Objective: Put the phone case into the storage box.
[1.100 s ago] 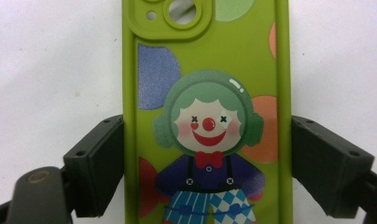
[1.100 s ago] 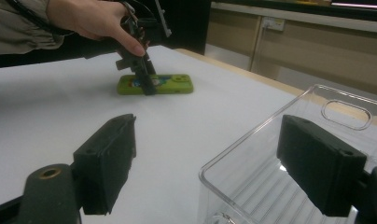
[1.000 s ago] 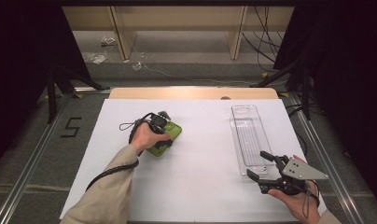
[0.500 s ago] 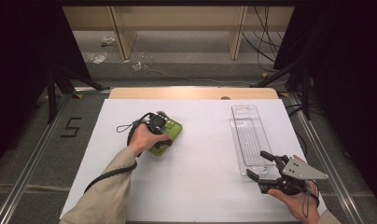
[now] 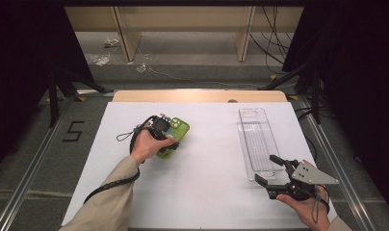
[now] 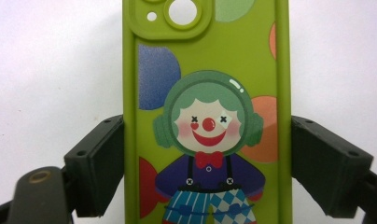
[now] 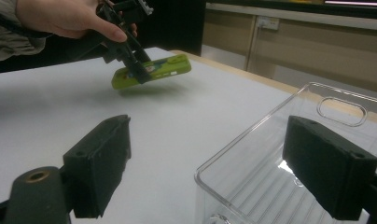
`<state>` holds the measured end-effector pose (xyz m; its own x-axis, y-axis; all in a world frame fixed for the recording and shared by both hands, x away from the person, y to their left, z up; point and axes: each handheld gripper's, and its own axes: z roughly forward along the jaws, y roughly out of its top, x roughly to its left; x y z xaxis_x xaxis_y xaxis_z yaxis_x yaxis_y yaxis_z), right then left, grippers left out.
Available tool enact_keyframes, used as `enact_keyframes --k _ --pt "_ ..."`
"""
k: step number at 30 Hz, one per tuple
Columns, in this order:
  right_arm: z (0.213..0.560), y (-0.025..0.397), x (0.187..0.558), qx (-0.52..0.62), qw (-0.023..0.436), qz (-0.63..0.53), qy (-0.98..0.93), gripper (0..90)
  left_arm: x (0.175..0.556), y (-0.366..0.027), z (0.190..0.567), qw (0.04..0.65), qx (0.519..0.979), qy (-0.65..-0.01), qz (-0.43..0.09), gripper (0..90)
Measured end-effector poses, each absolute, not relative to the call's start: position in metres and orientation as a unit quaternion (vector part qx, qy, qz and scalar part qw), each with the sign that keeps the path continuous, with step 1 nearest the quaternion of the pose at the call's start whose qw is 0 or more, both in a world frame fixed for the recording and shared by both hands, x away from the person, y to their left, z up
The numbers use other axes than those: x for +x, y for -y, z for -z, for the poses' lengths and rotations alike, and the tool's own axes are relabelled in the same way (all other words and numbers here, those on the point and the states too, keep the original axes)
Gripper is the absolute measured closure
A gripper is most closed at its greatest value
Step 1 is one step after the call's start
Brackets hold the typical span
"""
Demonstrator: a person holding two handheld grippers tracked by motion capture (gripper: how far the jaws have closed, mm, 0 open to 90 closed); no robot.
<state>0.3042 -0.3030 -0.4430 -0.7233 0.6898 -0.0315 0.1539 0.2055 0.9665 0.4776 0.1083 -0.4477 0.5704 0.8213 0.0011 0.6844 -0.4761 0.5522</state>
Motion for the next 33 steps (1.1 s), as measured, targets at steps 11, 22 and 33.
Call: enact_keyframes --k 11,22,33 --pt "0.443 0.301 0.305 0.288 0.239 -0.561 -0.738 15.6 0.457 -0.109 0.44 0.324 0.824 -0.437 -0.157 16.3" --pt "0.442 0.299 0.305 0.293 0.235 -0.564 -0.735 15.7 0.434 -0.111 0.435 0.366 0.804 -0.43 -0.185 16.3" --pt "0.439 0.295 0.305 0.294 0.232 -0.565 -0.735 15.9 0.413 -0.113 0.441 0.387 0.796 -0.424 -0.192 16.3"
